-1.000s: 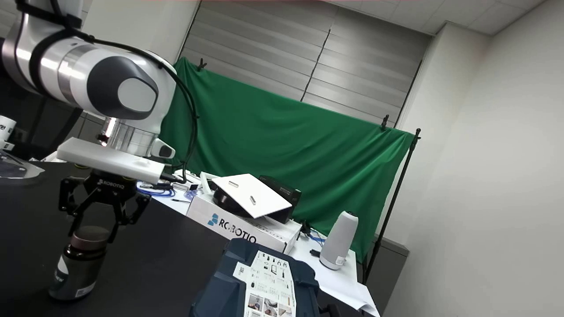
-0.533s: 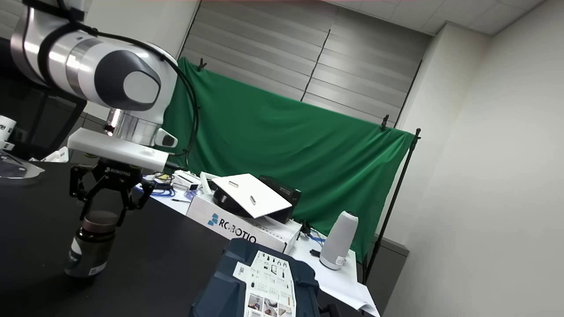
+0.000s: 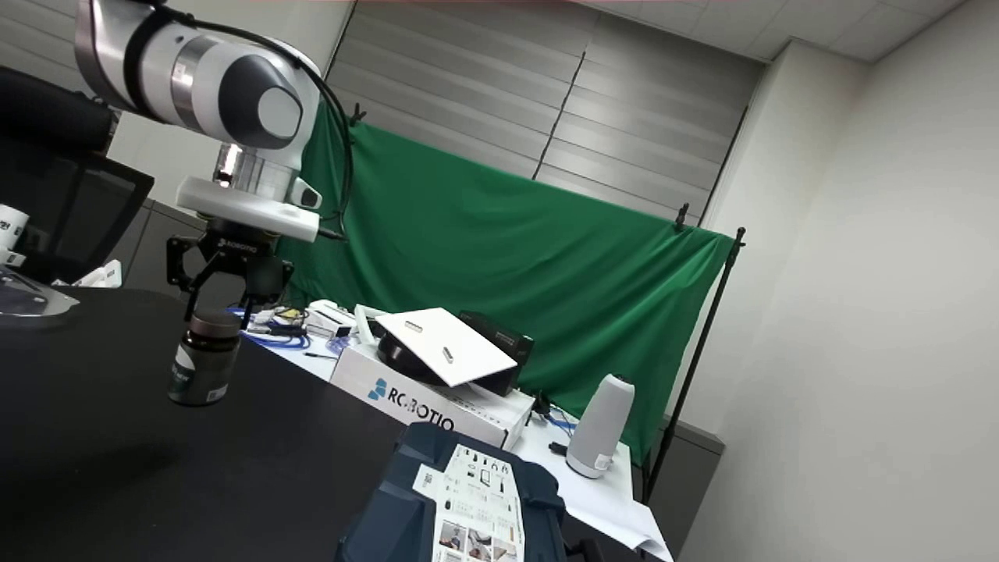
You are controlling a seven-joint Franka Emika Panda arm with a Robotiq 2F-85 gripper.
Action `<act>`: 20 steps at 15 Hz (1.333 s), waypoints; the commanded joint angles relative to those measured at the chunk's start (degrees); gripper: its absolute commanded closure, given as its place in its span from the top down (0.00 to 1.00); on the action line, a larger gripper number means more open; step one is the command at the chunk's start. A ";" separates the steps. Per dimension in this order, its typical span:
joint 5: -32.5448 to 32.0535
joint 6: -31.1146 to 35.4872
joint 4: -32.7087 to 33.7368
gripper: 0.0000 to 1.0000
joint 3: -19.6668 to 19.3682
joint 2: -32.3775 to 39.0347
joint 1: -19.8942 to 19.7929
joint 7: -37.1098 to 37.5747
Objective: Move the bottle forward
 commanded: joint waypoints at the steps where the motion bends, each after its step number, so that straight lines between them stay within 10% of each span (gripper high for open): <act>1: -4.24 -7.51 10.60 0.35 -1.06 4.65 3.90 4.09; 4: -2.64 -15.99 17.80 0.35 0.99 8.38 4.79 1.47; 5: -3.17 -11.31 12.15 0.60 0.43 5.04 4.20 1.72; 12: -3.08 -14.70 16.57 0.60 1.07 8.35 4.78 1.56; 13: -3.08 -14.71 16.58 0.35 1.07 8.35 4.78 1.55; 20: -6.07 -15.35 28.01 0.35 -0.26 18.14 4.95 -1.30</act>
